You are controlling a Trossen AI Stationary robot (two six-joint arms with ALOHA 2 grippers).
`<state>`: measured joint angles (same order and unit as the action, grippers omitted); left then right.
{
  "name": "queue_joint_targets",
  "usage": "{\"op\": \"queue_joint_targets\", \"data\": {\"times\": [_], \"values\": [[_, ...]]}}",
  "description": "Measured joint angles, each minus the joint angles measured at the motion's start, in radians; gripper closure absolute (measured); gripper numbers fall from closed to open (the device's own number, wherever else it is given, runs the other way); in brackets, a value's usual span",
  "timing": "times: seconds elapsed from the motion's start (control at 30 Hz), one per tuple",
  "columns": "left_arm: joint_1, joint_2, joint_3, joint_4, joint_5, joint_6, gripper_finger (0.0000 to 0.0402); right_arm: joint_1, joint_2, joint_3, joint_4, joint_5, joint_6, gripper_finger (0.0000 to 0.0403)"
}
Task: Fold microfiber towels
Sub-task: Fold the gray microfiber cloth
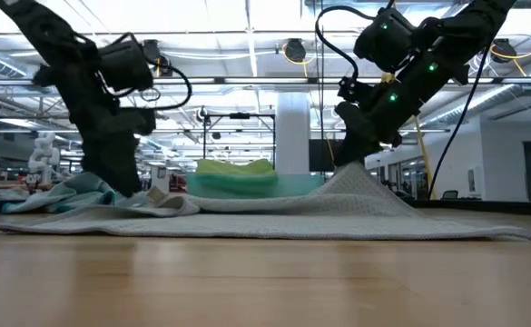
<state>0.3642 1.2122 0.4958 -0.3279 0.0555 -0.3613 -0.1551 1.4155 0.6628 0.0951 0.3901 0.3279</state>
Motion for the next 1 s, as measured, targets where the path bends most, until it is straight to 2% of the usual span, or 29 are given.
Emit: {"op": "queue_joint_targets", "data": {"times": [0.17,0.3,0.5,0.67,0.8,1.0], "values": [[0.056,0.117,0.001,0.028,0.005,-0.029,0.0220,0.000,0.000,0.000,0.002,-0.001,0.000,0.0399],[0.070,0.164,0.006,0.047,0.019,-0.028,0.0218,0.000,0.000,0.000,0.002,-0.001,0.000,0.0399],[0.054,0.164,0.004,0.120,0.095,-0.009,0.0203,0.000,0.000,0.000,0.002,-0.002,0.002,0.0399],[0.045,0.161,0.002,0.125,0.102,-0.015,0.0208,0.000,0.000,0.000,0.005,-0.002,0.001,0.0399],[0.045,0.161,0.001,0.124,0.102,-0.012,0.0239,0.000,0.000,0.000,0.005,-0.002,0.000,0.0399],[0.044,0.161,0.001,0.122,0.052,-0.006,0.0323,0.000,0.000,0.000,0.005,-0.002,-0.004,0.0399]]}}
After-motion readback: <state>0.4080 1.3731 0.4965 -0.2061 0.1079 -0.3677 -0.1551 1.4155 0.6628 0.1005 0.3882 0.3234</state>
